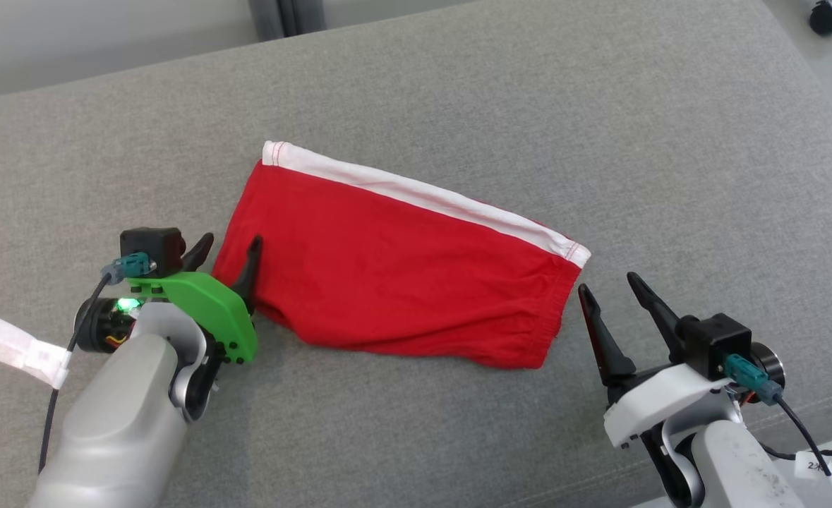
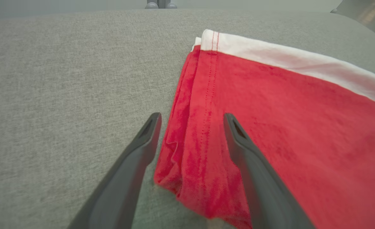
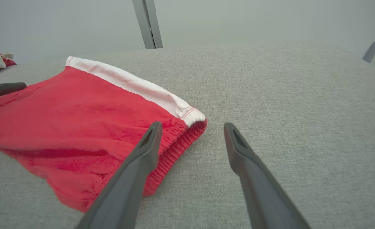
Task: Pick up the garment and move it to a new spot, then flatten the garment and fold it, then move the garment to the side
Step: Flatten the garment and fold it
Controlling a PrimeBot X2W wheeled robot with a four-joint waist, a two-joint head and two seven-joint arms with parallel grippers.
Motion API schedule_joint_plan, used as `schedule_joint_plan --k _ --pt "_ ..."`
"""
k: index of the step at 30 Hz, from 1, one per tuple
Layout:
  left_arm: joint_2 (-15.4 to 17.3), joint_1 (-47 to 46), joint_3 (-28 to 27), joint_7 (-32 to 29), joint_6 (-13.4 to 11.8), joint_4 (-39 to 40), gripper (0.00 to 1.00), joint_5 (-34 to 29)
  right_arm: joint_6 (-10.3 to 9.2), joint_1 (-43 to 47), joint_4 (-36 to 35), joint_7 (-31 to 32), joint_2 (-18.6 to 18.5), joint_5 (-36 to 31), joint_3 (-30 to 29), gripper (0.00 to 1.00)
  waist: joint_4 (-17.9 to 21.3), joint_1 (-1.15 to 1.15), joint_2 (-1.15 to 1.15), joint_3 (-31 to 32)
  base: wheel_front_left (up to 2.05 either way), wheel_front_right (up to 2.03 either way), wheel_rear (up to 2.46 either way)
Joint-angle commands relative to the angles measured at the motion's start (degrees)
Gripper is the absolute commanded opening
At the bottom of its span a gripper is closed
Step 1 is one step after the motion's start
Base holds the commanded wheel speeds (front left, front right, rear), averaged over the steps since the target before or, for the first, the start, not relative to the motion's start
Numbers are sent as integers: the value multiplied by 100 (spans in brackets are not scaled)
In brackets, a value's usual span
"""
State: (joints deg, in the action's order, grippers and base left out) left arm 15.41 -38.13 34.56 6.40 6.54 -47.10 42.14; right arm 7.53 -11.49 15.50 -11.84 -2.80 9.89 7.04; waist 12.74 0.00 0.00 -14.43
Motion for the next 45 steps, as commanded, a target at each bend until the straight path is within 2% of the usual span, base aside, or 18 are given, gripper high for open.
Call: schedule_joint_plan --k 1,9,10,12,13,15,21,30,38,45 --pt "32 102 -21 -92 -27 -50 100 56 -8 97 -90 54 -18 -61 -43 100 -34 0 0 101 0 0 0" --pt "10 174 -67 -529 -45 -118 100 316 -8 228 -485 240 -17 -33 -47 100 56 0 0 -45 0 0 0" --pt "6 180 -38 -586 -34 -129 94 321 -8 236 -514 248 -18 -24 -42 100 68 0 0 -62 0 0 0" --pt "-20 197 2 -695 -13 -135 48 360 -8 243 -553 254 -18 -23 -45 100 83 0 0 -85 0 0 0" --pt "-25 199 11 -709 -6 -130 38 363 -8 244 -562 256 -17 -24 -50 100 86 0 0 -88 0 0 0" --pt "-32 203 29 -663 10 -92 0 377 -8 241 -578 257 -18 -31 -71 100 85 0 0 -82 0 0 0" --pt "-83 293 -62 -253 -8 25 0 424 -8 229 -550 242 -17 -78 -175 100 -47 0 0 105 0 0 0" --pt "-247 851 -247 421 -48 444 0 653 -8 312 -530 321 -18 -250 -483 100 -599 0 0 605 0 0 0" --pt "-322 1802 -481 732 -271 991 0 897 -8 487 -502 419 -19 -317 -637 100 -1001 0 0 971 0 0 0" --pt "-436 2557 -675 832 -453 1375 0 1027 -8 615 -427 425 -19 -235 -604 100 -1102 0 0 1098 0 0 0"
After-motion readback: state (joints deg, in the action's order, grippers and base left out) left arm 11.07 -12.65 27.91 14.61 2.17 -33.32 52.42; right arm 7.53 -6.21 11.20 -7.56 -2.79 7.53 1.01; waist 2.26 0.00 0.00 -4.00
